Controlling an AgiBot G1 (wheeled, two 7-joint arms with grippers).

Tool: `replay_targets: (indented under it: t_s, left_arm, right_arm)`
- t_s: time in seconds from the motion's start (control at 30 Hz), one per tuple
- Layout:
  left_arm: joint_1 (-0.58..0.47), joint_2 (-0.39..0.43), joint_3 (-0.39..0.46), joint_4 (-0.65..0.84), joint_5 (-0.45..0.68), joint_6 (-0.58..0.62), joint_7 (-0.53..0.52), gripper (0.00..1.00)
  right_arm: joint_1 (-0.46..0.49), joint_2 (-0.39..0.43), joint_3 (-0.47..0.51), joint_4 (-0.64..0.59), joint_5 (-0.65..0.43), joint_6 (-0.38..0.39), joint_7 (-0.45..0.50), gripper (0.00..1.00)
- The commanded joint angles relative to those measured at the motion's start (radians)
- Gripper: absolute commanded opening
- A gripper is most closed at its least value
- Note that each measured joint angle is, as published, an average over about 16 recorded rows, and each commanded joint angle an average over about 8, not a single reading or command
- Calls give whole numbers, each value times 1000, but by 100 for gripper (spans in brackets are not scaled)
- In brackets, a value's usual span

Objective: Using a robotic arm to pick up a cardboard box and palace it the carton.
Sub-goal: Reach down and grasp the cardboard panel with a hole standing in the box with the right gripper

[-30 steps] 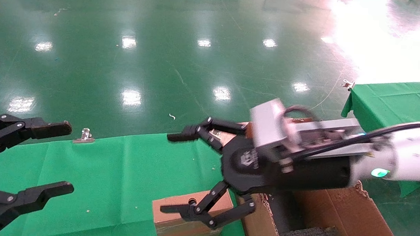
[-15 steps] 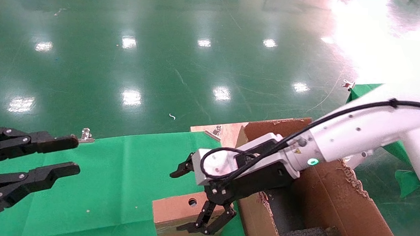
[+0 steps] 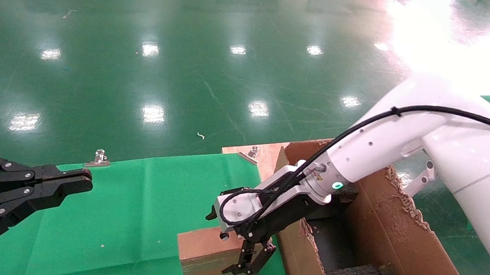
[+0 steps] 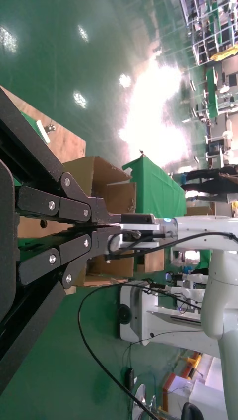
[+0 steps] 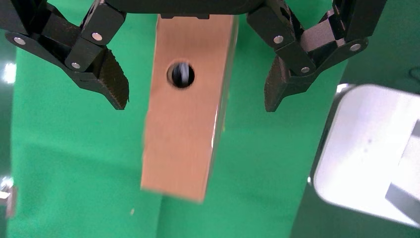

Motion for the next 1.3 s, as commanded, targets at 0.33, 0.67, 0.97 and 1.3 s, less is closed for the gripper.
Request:
replay_targets:
  t_s: [0.33,0.67,0.97,1.3]
  left_arm:
    - [0,0,0,0,0,0,0,58]
    - [0,0,0,0,0,0,0,100]
    - [0,0,0,0,0,0,0,100]
    - [0,0,0,0,0,0,0,100]
  right_arm:
    - [69,-58,-100,-42,-61,2,-46,100]
    - [90,-70,-146,-64,-29,5,-54,75]
    - [98,-66,-153,-82,-1,18,-48,0]
    - [95,-67,-150,-76,-3,15,-48,0]
